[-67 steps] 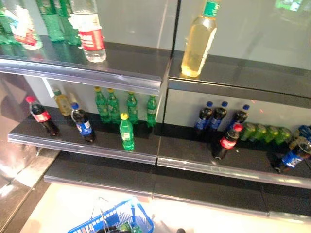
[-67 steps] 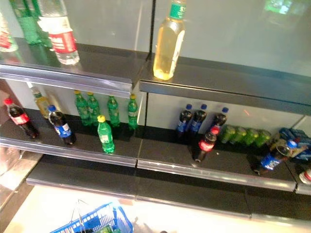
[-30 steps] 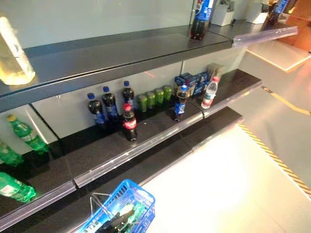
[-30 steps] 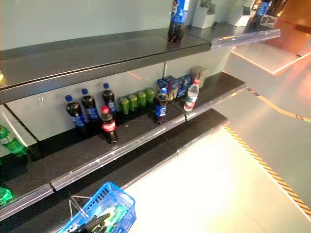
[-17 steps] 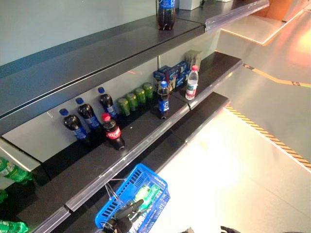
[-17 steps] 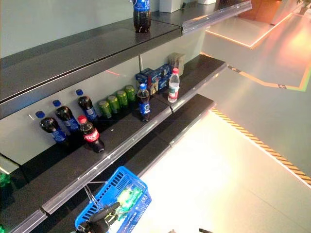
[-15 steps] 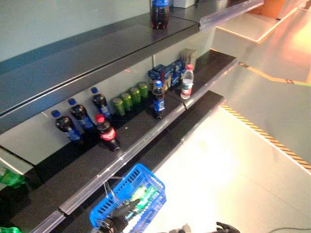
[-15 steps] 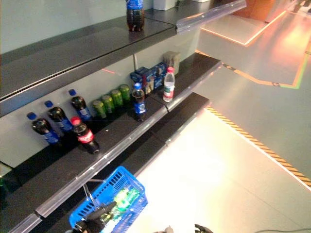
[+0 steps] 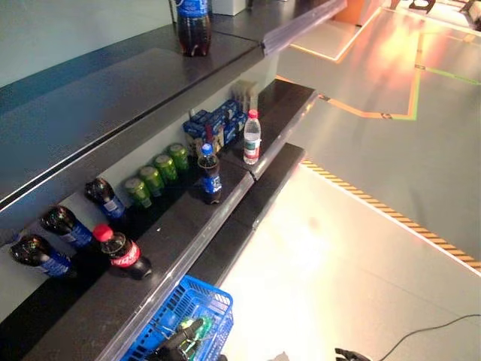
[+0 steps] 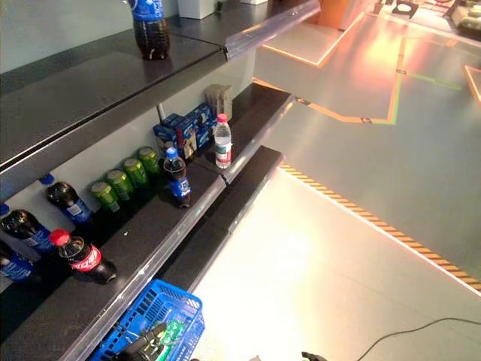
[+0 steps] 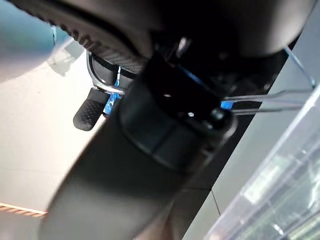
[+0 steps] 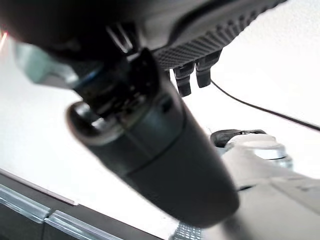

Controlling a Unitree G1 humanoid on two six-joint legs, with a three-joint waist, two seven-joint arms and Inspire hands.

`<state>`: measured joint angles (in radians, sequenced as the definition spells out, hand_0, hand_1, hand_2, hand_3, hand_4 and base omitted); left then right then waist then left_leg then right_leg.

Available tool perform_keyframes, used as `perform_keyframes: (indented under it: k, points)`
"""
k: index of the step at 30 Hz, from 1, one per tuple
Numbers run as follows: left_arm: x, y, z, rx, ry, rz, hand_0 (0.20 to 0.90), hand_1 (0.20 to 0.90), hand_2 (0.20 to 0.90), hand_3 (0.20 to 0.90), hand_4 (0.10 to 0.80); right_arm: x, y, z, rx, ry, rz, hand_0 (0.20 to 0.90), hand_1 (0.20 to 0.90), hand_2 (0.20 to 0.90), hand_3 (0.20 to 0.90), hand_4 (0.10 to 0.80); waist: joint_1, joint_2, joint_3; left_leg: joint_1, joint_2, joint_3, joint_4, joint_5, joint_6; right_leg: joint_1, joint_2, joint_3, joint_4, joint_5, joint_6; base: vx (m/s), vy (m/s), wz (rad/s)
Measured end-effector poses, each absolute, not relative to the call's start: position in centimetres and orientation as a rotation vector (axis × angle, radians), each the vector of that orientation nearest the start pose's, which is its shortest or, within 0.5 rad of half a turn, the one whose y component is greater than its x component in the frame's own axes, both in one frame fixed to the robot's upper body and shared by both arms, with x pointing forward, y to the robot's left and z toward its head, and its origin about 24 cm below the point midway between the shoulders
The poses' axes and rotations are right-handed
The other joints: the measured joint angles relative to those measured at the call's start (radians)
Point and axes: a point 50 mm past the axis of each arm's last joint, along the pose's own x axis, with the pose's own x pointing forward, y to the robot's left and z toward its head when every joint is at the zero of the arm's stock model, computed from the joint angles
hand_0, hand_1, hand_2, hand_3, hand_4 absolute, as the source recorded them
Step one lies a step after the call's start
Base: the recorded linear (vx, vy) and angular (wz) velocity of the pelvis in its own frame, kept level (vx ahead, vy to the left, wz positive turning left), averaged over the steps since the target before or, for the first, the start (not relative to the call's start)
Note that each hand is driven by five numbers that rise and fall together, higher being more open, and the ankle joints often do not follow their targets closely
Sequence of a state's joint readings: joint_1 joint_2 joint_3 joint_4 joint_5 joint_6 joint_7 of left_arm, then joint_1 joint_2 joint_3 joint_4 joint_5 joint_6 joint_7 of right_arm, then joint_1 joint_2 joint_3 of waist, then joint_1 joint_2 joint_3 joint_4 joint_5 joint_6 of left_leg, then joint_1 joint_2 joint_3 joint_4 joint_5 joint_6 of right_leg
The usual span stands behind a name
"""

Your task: Pick up the drink and place into the basket.

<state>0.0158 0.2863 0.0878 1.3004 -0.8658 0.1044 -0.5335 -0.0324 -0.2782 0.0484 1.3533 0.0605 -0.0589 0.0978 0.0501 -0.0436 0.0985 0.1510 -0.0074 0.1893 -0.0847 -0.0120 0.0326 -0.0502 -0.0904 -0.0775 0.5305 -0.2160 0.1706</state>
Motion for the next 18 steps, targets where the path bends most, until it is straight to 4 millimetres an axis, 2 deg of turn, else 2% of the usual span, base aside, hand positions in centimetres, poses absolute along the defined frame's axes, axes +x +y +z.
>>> perform_keyframes:
  k: [2,4,5,7,9,10,12,13,14,15,16,18]
  points:
    - [8.0,24.5,-15.3,-0.849,0.961,0.296,0.3,0.3,0.3,0.2,0.1,8.6,-25.4,-15.8,-0.157,1.225,-0.094,0.9,0.9,0.9,0.9,0.8,-0.002,0.006,0.01,0.02,0.009,-0.009,-0.001,-0.012,0.006,-0.057,-0.011,0.004,0.134,0.047,0.038,0.242,-0.094,0.12]
    - [8.2,24.3,-15.3,-0.844,0.975,0.274,0.3,0.3,0.3,0.2,0.1,9.4,-26.3,-15.3,-0.161,1.187,-0.122,0.9,0.9,0.9,0.9,0.8,-0.005,0.016,0.018,0.029,0.014,-0.007,0.0,-0.02,0.014,-0.105,-0.068,-0.044,0.194,0.054,-0.002,0.29,-0.263,-0.01]
    - [8.4,24.1,-15.3,-0.852,0.973,0.269,0.3,0.3,0.3,0.2,0.1,9.7,-26.5,-15.2,-0.165,1.175,-0.129,0.9,0.9,0.9,0.9,0.8,-0.014,0.026,0.024,0.029,0.018,-0.012,0.0,-0.031,0.022,-0.111,-0.109,-0.074,0.096,0.054,-0.008,0.344,-0.406,0.07]
    - [8.4,24.0,-15.4,-0.85,0.98,0.264,0.3,0.3,0.3,0.2,0.1,10.1,-26.5,-15.0,-0.159,1.154,-0.139,0.9,0.9,0.9,0.9,0.8,-0.029,0.03,0.027,0.031,0.017,-0.019,0.0,-0.032,0.01,-0.113,-0.14,-0.082,-0.019,0.073,-0.015,0.287,-0.363,0.11]
    - [8.2,23.9,-15.4,-0.847,0.992,0.261,0.3,0.3,0.3,0.2,0.1,10.0,-26.7,-15.0,-0.163,1.145,-0.151,0.9,0.9,0.9,0.9,0.8,-0.055,0.034,0.029,0.04,0.017,-0.043,0.0,-0.043,-0.006,-0.068,-0.165,-0.113,-0.356,0.187,-0.013,0.227,-0.306,0.3]
    - [8.3,23.9,-15.4,-0.845,0.994,0.258,0.3,0.3,0.3,0.2,0.1,9.9,-26.7,-15.0,-0.159,1.146,-0.158,0.9,0.9,0.9,0.9,0.8,-0.061,0.035,0.029,0.045,0.02,-0.059,0.0,-0.05,-0.016,-0.066,-0.173,-0.113,-0.433,0.244,-0.017,0.222,-0.342,0.39]
    - [8.1,24.0,-15.4,-0.841,0.998,0.26,0.3,0.3,0.3,0.2,0.1,9.5,-26.5,-15.2,-0.157,1.165,-0.154,0.9,0.9,0.9,0.9,0.8,-0.06,0.028,0.026,0.07,0.025,-0.074,0.0,-0.064,-0.042,-0.04,-0.158,-0.113,-0.522,0.332,-0.026,0.27,-0.447,0.31]
    - [7.9,24.0,-15.5,-0.838,1.004,0.261,0.3,0.3,0.3,0.2,0.1,9.3,-26.3,-15.3,-0.152,1.175,-0.152,0.9,0.9,0.9,0.9,0.8,-0.059,0.016,0.019,0.08,0.023,-0.079,0.0,-0.07,-0.051,-0.026,-0.152,-0.111,-0.531,0.355,-0.033,0.237,-0.404,0.45]
    - [7.5,23.2,-15.8,-0.85,1.016,0.275,0.3,0.3,0.3,0.2,0.1,9.1,-26.5,-15.3,-0.149,1.192,-0.163,0.9,0.9,0.9,0.9,0.8,-0.064,0.045,0.014,0.095,0.055,-0.1,0.004,-0.083,-0.071,0.016,-0.119,-0.101,-0.542,0.356,-0.028,0.133,-0.325,0.47]
    - [7.2,22.7,-16.0,-0.854,1.032,0.271,0.3,0.3,0.3,0.2,0.1,9.0,-26.8,-15.3,-0.152,1.191,-0.173,0.9,0.9,0.9,0.9,0.8,-0.068,0.065,0.006,0.106,0.078,-0.101,0.021,-0.093,-0.086,0.045,-0.089,-0.108,-0.561,0.35,-0.035,0.12,-0.38,0.38]
    - [7.2,22.6,-16.0,-0.853,1.016,0.278,0.3,0.3,0.3,0.2,0.1,9.7,-26.7,-15.1,-0.156,1.178,-0.163,0.9,0.9,0.9,0.9,0.8,-0.051,0.07,0.006,0.093,0.103,-0.102,0.083,-0.097,-0.094,0.074,-0.064,-0.111,-0.582,0.345,-0.054,0.072,-0.371,0.11]
    - [7.1,23.3,-15.9,-0.842,0.984,0.309,0.3,0.3,0.3,0.2,0.1,10.8,-25.7,-15.1,-0.148,1.15,-0.128,0.9,0.9,0.9,0.9,0.8,-0.036,0.042,0.0,0.013,0.116,-0.112,0.262,-0.108,-0.118,0.096,-0.047,-0.117,-0.615,0.343,-0.083,0.043,-0.333,-0.08]
